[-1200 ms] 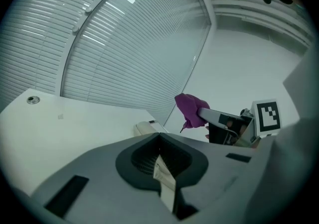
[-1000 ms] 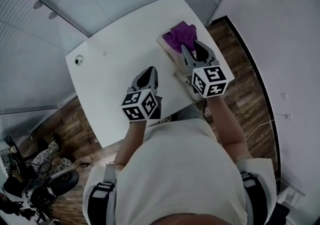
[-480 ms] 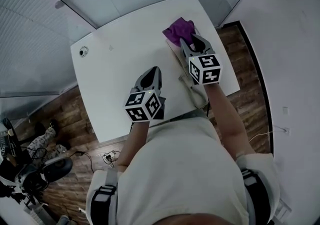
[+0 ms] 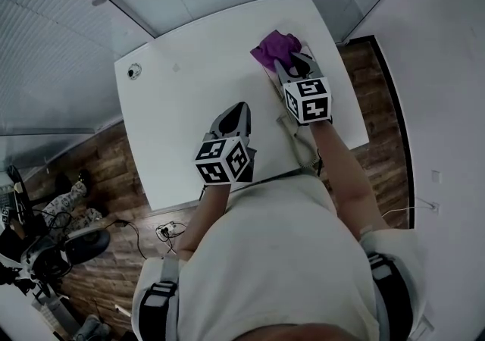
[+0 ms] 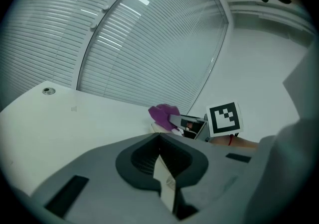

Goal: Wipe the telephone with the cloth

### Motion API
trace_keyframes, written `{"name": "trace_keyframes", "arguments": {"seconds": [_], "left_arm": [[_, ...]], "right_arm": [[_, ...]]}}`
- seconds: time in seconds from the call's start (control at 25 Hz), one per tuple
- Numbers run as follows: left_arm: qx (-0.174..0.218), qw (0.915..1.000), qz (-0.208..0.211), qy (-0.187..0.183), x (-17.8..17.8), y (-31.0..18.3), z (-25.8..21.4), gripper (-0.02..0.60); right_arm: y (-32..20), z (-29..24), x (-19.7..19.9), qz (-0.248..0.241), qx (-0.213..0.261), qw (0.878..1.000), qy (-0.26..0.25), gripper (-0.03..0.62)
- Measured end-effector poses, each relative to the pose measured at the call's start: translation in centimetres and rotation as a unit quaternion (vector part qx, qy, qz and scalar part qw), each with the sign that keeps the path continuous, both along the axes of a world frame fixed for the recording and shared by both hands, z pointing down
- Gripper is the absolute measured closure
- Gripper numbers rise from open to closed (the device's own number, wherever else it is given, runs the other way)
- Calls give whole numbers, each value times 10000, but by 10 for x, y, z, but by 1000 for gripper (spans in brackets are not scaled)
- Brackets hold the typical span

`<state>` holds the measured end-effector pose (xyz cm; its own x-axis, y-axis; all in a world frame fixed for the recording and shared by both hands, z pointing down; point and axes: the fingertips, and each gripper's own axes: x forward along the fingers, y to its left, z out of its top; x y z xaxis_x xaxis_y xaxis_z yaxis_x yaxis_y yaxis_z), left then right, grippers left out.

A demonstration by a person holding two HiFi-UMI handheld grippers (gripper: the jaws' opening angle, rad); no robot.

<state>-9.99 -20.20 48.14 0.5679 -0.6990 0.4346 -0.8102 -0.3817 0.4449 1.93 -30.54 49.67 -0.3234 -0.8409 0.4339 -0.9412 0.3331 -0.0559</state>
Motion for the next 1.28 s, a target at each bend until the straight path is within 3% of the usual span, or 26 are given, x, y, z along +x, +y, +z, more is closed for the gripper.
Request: {"name": "trace_keyframes", "arguments": {"seconds": [0.48, 1.28], "left_arm": [[-23, 9999, -97, 80, -13, 6, 1, 560], [-141, 9993, 310, 165, -10, 25, 4, 560]], "right_arm": [[11, 9, -7, -101, -36, 9992, 386, 464], [62, 17, 1, 246, -184, 9987, 401, 464]]}}
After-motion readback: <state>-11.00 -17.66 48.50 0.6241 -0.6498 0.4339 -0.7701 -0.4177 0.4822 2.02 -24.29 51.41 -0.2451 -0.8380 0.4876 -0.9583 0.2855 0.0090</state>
